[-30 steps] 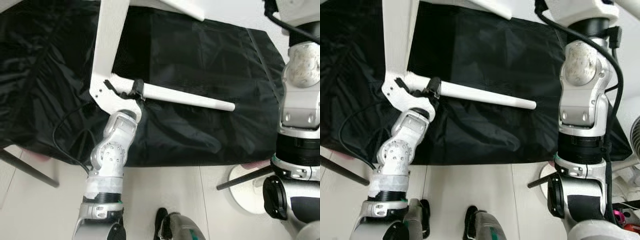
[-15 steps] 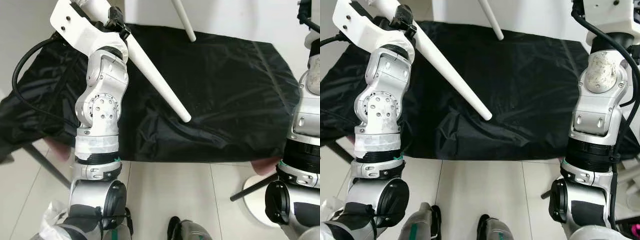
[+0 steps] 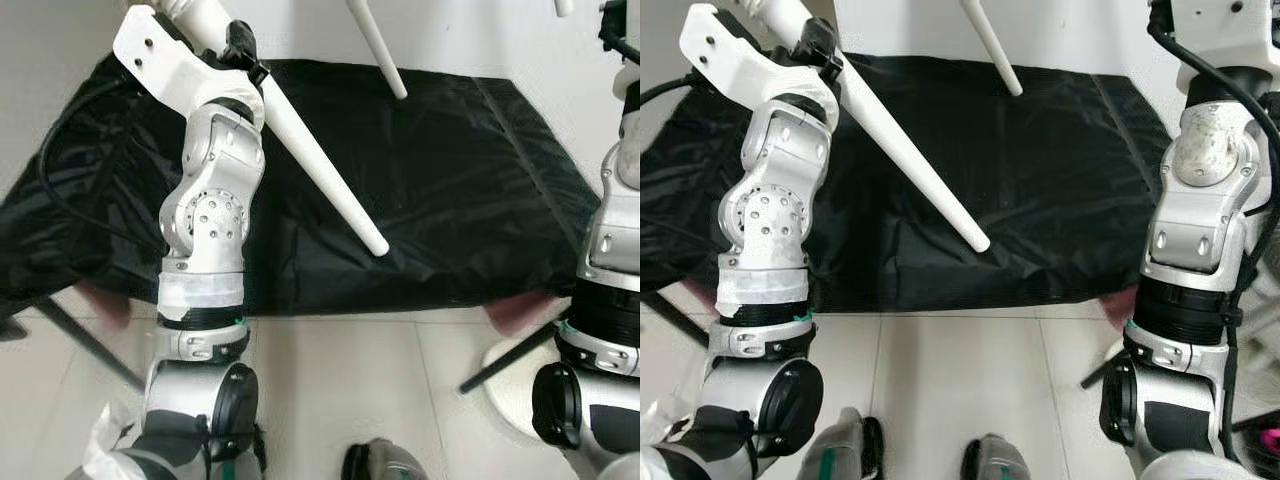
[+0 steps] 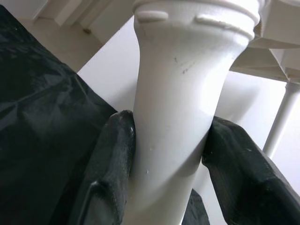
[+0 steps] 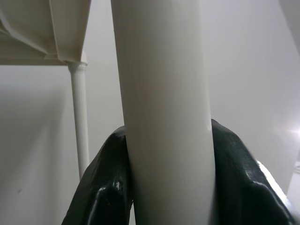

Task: Building children table

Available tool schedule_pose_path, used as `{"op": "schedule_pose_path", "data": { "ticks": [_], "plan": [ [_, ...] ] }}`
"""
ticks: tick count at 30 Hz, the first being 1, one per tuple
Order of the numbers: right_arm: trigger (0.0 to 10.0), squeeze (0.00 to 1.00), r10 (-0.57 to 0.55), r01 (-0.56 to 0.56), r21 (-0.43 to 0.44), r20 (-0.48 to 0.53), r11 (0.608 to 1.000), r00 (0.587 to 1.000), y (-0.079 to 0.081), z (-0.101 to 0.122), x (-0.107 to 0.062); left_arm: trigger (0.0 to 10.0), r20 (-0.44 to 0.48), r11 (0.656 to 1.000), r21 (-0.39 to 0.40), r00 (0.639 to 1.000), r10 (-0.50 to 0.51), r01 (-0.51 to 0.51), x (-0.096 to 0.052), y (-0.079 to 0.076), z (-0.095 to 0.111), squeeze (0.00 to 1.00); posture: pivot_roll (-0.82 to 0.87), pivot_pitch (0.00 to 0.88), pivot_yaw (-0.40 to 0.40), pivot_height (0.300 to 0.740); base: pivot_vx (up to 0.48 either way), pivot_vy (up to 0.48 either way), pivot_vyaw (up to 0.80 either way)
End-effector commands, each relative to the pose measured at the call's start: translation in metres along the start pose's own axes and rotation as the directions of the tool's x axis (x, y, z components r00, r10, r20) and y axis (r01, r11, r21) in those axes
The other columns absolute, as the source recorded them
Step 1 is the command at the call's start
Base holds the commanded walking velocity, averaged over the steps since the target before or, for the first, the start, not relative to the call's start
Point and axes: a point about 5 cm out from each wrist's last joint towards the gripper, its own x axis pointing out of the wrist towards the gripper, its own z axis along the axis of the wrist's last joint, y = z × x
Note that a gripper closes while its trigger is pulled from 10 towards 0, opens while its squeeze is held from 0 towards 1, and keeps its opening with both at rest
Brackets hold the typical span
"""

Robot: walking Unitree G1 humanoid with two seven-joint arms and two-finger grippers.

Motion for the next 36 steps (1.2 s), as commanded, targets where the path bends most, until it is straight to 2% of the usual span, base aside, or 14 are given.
{"op": "schedule_pose_path", "data": {
  "ticks": [1, 24, 25, 26, 27, 28, 29, 30, 35, 36],
  "plan": [
    [0.0, 0.00, -0.057, 0.056, 0.025, 0.012, 0.998, 0.998, -0.005, 0.003, 0.000, 0.0, 0.244, 0.945, -0.093, 0.927, -0.284, 0.314, -0.011, -0.041, 0.043, 0.00, -0.05, 0.186, -0.055, 0.740, 0.000, 0.000, 0.00],
    [0.0, 0.00, -0.057, 0.056, 0.025, 0.012, 0.998, 0.998, -0.005, 0.003, 0.000, 0.0, 0.244, 0.945, -0.093, 0.927, -0.284, 0.314, -0.011, -0.041, 0.043, 0.00, -0.05, 0.186, -0.055, 0.740, 0.000, 0.000, 0.00],
    [0.0, 0.00, -0.054, 0.053, 0.034, 0.013, 0.998, 0.998, -0.008, 0.003, 0.001, 0.0, 0.250, 0.942, -0.097, 0.924, -0.290, 0.322, -0.010, -0.041, 0.045, 0.00, -0.05, 0.000, 0.000, 0.740, 0.000, 0.000, 0.00],
    [0.0, 0.00, -0.054, 0.053, 0.034, 0.013, 0.998, 0.998, -0.008, 0.003, 0.001, 0.0, 0.250, 0.942, -0.097, 0.924, -0.290, 0.322, -0.010, -0.041, 0.045, 0.00, -0.05, 0.000, 0.000, 0.740, 0.000, 0.000, 0.00],
    [10.0, 0.00, 0.272, -0.113, 0.413, -0.350, 0.904, 0.896, 0.038, -0.076, -0.043, 10.0, 0.003, 0.896, 0.187, 0.912, -0.411, 0.403, 0.006, -0.066, 0.010, 0.00, 0.01, 0.000, 0.000, 0.740, 0.000, 0.000, 0.00],
    [10.0, 0.00, 0.638, 0.086, 0.839, -0.470, 0.537, 0.610, 0.095, -0.133, -0.141, 10.0, -0.306, 0.710, 0.514, 0.876, -0.374, 0.482, 0.021, -0.072, -0.031, 0.00, 0.01, 0.000, 0.000, 0.740, 0.000, 0.000, 0.00],
    [10.0, 0.00, 0.638, 0.086, 0.839, -0.470, 0.537, 0.610, 0.095, -0.133, -0.141, 10.0, -0.306, 0.710, 0.514, 0.876, -0.374, 0.482, 0.021, -0.072, -0.031, 0.00, 0.01, 0.000, 0.000, 0.740, 0.000, 0.000, 0.00],
    [10.0, 0.00, 0.689, 0.173, 0.880, -0.457, 0.443, 0.562, 0.105, -0.138, -0.164, 10.0, -0.356, 0.657, 0.571, 0.870, -0.343, 0.492, 0.024, -0.070, -0.037, 0.00, 0.01, 0.000, 0.000, 0.740, 0.000, 0.000, 0.00],
    [10.0, 0.00, 0.671, 0.180, 0.888, -0.440, 0.423, 0.596, 0.104, -0.133, -0.157, 10.0, -0.343, 0.654, 0.578, 0.873, -0.347, 0.487, 0.024, -0.069, -0.035, 0.00, 0.02, 0.000, 0.000, 0.740, 0.000, 0.000, 0.00],
    [10.0, 0.00, 0.659, 0.185, 0.893, -0.430, 0.410, 0.617, 0.103, -0.130, -0.153, 10.0, -0.345, 0.651, 0.580, 0.872, -0.348, 0.490, 0.024, -0.068, -0.036, 0.00, 0.01, 0.000, 0.000, 0.740, 0.000, 0.000, 0.00]
  ]
}}
